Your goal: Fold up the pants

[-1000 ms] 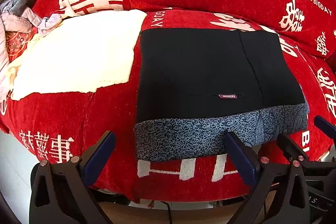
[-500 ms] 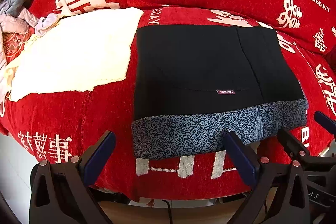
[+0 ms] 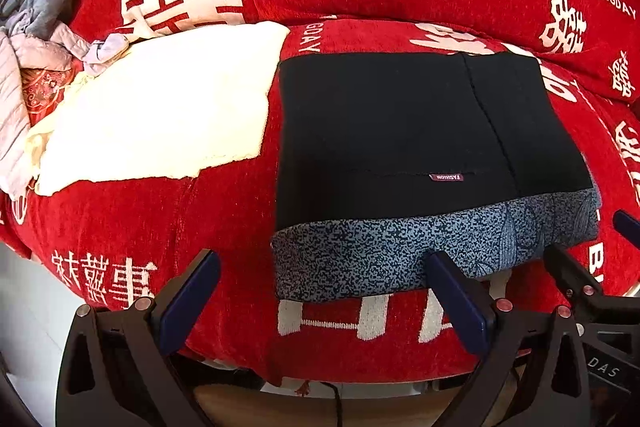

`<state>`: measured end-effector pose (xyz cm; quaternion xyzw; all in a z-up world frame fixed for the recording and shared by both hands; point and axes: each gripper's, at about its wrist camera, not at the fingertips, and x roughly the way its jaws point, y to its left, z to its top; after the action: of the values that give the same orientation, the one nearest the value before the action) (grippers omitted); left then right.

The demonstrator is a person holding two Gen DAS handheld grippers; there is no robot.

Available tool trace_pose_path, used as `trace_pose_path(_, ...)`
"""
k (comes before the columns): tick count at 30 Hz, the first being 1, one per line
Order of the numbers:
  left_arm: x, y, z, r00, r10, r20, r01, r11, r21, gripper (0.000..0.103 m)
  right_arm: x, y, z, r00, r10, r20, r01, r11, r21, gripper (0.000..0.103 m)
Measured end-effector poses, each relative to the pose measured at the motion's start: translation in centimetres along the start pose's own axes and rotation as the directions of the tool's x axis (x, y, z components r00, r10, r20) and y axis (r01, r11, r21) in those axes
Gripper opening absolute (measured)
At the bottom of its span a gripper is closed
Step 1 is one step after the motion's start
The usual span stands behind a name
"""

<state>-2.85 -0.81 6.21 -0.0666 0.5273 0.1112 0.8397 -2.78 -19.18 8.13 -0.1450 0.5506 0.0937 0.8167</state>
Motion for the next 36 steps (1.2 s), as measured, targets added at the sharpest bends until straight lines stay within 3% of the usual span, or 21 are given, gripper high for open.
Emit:
trace_pose_path(6, 0.2, 0.7, 0.0, 0.998, -0.064, -0.023, 0.063, 0.997, -0.048, 0.103, -0.2, 0.1, 0.1, 1.000, -0.005, 0.005, 0.005, 1.000, -0.005, 0.103)
trace_pose_path(36, 0.0, 0.9, 0.3, 0.996, -0.081, -0.028, 0.079, 0.995, -0.052, 0.103, -0.1, 0.3, 0.0, 1.000, -0.007, 0.004, 0.007, 1.000, -0.003, 0.103)
